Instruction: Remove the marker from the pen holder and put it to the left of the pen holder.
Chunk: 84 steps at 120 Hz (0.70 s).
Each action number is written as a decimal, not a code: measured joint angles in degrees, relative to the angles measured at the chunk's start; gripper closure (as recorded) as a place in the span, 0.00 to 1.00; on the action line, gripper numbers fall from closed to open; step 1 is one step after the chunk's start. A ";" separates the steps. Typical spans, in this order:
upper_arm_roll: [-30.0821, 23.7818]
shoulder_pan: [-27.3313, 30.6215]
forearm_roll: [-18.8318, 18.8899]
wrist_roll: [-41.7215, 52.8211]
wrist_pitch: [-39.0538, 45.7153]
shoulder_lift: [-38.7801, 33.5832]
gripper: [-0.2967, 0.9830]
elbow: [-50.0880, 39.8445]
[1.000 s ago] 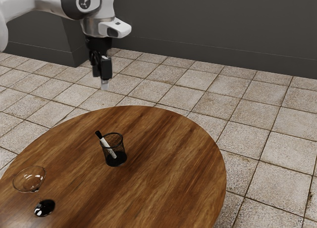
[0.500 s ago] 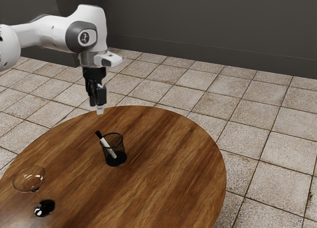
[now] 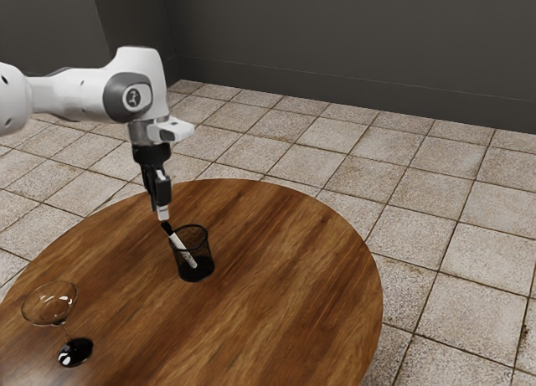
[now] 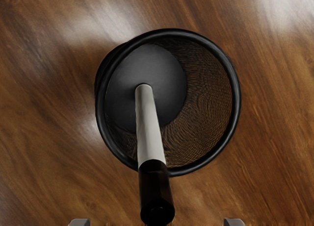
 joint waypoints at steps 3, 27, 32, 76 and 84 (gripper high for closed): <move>-0.08 -0.09 -0.41 0.22 0.26 -0.47 0.52 -0.71; -0.16 -0.12 -2.46 1.54 2.35 -0.96 0.53 -3.61; -0.16 -0.06 -2.61 1.76 2.64 -0.91 0.53 -3.84; 0.24 0.67 -2.65 3.09 4.50 0.43 0.49 -4.85; 0.21 0.48 -2.61 3.25 5.56 0.69 0.49 -4.92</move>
